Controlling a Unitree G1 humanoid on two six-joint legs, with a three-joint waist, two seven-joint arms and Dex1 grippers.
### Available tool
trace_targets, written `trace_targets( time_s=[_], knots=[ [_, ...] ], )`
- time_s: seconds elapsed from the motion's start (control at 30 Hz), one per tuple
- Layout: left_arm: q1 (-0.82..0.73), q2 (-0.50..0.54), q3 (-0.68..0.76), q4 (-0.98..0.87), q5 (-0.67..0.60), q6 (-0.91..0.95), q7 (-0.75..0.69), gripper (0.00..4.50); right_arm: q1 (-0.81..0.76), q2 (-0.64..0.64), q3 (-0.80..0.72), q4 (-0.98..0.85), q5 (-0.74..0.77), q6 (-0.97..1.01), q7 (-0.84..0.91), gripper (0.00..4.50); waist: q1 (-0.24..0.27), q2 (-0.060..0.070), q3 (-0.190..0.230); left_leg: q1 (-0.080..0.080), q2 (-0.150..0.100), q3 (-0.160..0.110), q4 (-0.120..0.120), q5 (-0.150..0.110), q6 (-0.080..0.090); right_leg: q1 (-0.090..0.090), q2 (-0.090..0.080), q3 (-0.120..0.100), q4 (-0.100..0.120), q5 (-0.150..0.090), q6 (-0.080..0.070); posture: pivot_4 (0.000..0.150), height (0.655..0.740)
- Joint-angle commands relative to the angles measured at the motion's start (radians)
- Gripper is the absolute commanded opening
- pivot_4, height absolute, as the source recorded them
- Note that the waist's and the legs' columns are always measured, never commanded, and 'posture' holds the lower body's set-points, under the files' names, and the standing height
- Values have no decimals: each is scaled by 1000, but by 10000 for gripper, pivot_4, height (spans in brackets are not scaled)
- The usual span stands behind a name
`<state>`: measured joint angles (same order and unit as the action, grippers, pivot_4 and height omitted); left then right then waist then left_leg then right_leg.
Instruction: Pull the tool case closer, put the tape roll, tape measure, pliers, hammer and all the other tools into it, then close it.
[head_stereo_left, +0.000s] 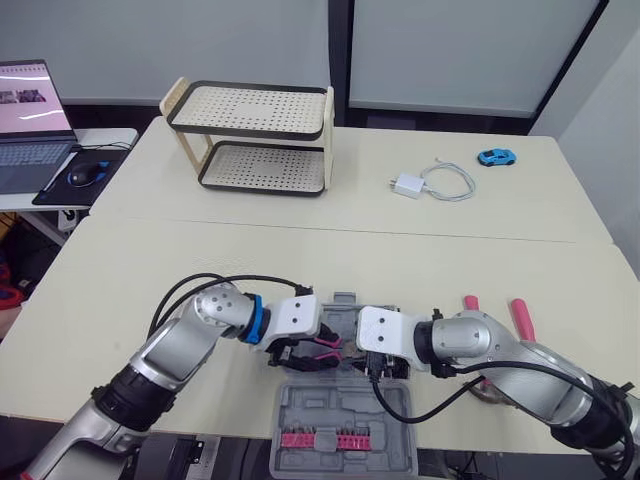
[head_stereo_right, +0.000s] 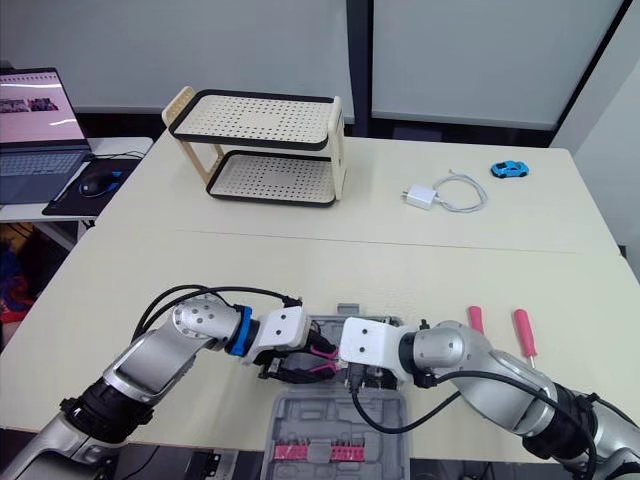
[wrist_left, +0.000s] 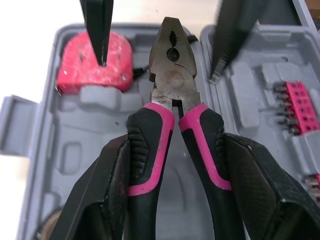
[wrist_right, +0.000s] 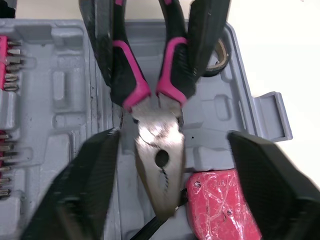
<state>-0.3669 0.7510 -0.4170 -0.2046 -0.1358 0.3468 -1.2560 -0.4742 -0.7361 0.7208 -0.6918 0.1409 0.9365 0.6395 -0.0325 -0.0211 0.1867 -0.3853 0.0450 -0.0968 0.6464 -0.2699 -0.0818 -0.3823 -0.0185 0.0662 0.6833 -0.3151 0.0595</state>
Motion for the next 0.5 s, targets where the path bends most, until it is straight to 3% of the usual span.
trace_targets(
  time_s=[0.03, 0.27, 0.5],
  knots=[
    [6, 10, 42, -42, -23, -36, -9, 24550, -8, 0, 4, 2, -46, -45, 16, 24014, 0, 0, 0, 0, 0, 0, 0, 0, 0, 0, 0, 0, 0, 0, 0, 1500, 7350],
    [-4, -9, 42, -22, -16, -41, -4, 24544, 11, 17, -12, -9, -53, -46, 47, 12349, 0, 0, 0, 0, 0, 0, 0, 0, 0, 0, 0, 0, 0, 0, 0, 1500, 7350],
    [-14, -25, 41, -11, -11, -34, -1, 24517, 22, 31, -27, -6, -60, -56, 63, 12177, 0, 0, 0, 0, 0, -1, 0, 0, 0, 0, 0, 0, 1, 0, 0, 1500, 7350]
  ],
)
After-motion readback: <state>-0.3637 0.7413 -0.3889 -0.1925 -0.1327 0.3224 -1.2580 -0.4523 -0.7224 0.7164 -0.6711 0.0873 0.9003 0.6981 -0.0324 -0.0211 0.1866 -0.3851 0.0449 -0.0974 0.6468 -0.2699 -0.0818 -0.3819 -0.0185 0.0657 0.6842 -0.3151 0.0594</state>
